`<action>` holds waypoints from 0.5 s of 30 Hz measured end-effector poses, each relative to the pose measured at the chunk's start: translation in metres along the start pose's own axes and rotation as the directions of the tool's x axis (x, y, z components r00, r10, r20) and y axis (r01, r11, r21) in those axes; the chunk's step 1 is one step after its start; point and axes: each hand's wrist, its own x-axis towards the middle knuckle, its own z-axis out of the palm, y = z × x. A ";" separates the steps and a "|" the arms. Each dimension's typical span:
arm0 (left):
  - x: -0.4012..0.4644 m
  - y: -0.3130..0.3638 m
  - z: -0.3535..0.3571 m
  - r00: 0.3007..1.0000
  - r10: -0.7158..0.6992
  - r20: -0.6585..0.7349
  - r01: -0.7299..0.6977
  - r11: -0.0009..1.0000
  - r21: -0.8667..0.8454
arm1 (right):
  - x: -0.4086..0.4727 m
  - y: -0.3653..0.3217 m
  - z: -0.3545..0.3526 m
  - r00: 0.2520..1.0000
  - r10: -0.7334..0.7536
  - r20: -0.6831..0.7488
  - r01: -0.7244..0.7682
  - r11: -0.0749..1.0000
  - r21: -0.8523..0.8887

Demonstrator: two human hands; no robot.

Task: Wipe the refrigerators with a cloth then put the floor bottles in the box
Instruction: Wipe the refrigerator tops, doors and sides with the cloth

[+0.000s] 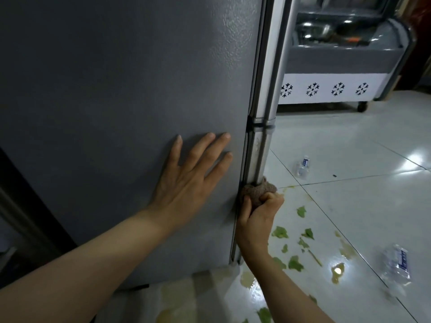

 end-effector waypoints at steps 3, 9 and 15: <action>-0.012 0.003 0.008 0.999 0.040 0.029 -0.040 0.999 0.016 | 0.019 -0.016 -0.003 0.999 -0.033 -0.004 0.033 0.999 0.026; -0.032 0.018 0.033 0.997 0.075 0.022 -0.075 0.997 0.002 | 0.055 -0.034 0.011 0.967 -0.167 -0.194 0.175 0.984 0.025; -0.045 0.024 0.051 0.996 0.088 0.003 -0.088 0.995 -0.049 | -0.011 0.036 0.010 0.995 -0.091 -0.038 0.092 0.995 0.031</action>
